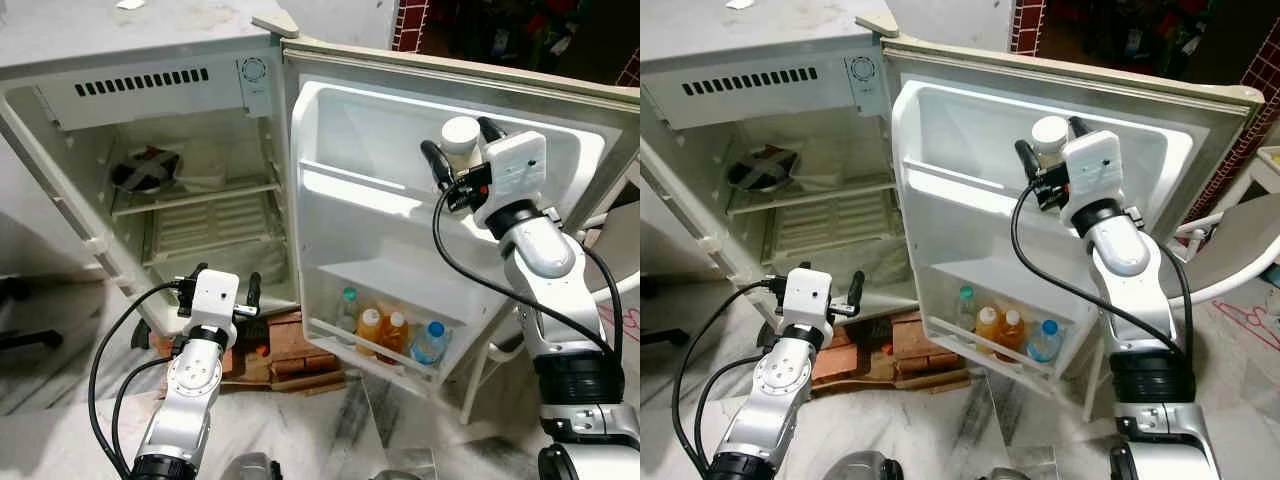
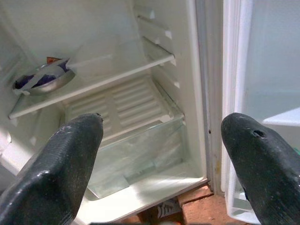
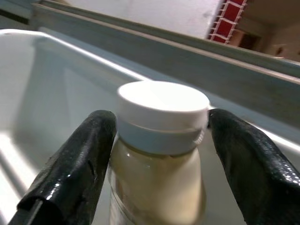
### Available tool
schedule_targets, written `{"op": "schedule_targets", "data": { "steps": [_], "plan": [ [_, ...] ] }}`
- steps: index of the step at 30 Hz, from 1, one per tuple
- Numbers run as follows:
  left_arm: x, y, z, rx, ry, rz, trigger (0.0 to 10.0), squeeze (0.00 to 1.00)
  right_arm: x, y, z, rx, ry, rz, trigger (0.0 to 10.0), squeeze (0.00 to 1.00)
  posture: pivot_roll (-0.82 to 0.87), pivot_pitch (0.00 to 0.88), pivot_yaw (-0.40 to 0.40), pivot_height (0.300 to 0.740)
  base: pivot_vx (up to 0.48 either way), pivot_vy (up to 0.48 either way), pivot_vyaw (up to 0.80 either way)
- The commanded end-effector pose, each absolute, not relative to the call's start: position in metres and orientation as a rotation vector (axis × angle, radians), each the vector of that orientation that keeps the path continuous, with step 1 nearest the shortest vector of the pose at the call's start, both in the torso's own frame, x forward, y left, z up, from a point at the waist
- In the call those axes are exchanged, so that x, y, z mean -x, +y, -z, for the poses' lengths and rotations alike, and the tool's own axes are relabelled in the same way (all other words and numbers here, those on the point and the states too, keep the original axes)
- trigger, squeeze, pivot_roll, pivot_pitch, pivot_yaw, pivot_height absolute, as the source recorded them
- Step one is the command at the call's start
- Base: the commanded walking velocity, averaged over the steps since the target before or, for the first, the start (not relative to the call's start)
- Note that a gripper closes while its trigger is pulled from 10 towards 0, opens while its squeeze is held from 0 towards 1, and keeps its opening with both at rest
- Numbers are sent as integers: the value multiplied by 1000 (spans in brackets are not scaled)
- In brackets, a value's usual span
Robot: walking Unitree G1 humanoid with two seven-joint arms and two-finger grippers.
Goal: Restocking fridge
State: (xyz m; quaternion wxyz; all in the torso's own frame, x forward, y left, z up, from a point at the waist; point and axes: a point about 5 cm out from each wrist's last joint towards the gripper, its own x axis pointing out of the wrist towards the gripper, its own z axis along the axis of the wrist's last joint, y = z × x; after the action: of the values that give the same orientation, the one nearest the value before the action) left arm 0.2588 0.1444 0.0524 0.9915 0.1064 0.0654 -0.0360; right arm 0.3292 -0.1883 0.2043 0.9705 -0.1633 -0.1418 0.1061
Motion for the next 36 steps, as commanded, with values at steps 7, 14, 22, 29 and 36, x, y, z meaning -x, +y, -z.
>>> {"op": "schedule_targets", "data": {
  "steps": [7, 14, 22, 29, 36],
  "plan": [
    [-259, 144, -52, -227, 138, 71, 10000, 0, -331, -197, -221, 329, -369, -131, 10000, 1000, 4, 0, 24, 740, 0, 0, 0],
    [-259, 144, -53, -226, 136, 72, 10000, 0, -325, -201, -229, 314, -443, -67, 10000, 1000, 3, 0, 23, 740, 0, 0, 0],
    [-259, 144, -52, -224, 140, 60, 10000, 0, -303, -202, -223, 291, -495, 33, 10000, 1000, 4, 0, 23, 740, 0, 0, 0],
    [-262, 143, -52, -235, 143, 53, 10000, 0, -285, -188, -208, 338, -513, 47, 10000, 1000, -7, 0, 32, 740, 0, 0, 0],
    [-263, 142, -52, -235, 139, 50, 10000, 0, -273, -184, -194, 356, -488, 43, 10000, 780, -9, 0, 34, 740, 0, 0, 0]
  ]
}}
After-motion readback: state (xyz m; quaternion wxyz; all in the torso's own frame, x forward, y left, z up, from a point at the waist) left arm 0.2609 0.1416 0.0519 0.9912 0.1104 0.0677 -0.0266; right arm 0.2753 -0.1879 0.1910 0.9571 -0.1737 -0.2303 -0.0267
